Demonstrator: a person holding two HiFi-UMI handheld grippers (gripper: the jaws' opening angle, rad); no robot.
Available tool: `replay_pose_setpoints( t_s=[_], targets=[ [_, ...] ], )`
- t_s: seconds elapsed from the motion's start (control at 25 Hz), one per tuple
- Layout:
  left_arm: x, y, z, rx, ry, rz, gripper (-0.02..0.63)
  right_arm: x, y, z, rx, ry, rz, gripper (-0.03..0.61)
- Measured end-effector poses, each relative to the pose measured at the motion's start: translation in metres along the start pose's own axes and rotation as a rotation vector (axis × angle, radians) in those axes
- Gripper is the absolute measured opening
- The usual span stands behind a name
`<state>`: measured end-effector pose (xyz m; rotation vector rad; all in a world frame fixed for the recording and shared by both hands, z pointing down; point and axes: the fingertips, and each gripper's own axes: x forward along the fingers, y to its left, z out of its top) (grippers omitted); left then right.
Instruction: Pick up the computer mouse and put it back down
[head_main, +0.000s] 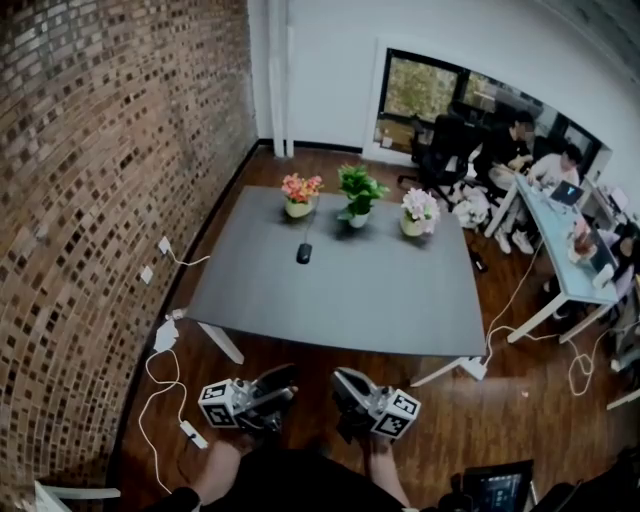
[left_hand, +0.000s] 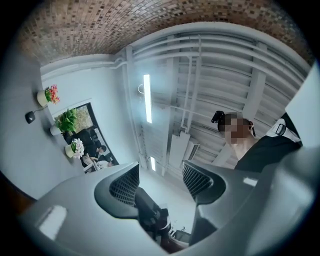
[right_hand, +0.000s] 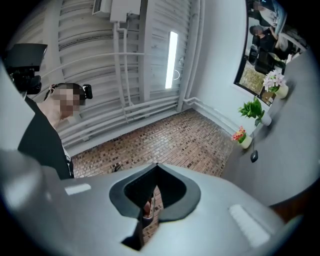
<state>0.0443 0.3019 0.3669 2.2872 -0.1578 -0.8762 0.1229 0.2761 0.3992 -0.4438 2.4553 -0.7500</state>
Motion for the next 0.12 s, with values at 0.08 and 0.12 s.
replay_pose_setpoints(
  t_s=[0.08, 0.12],
  targets=[
    [-0.005, -0.007, 0.014, 0.006, -0.019, -0.011, 0.272, 0.013, 0.006, 0.000, -0.003, 0.004, 0.013, 0.000],
    [-0.006, -0.011, 0.021, 0.008, -0.026, -0.015, 0.272, 0.020, 0.009, 0.001, -0.003, 0.005, 0.019, 0.000]
  ],
)
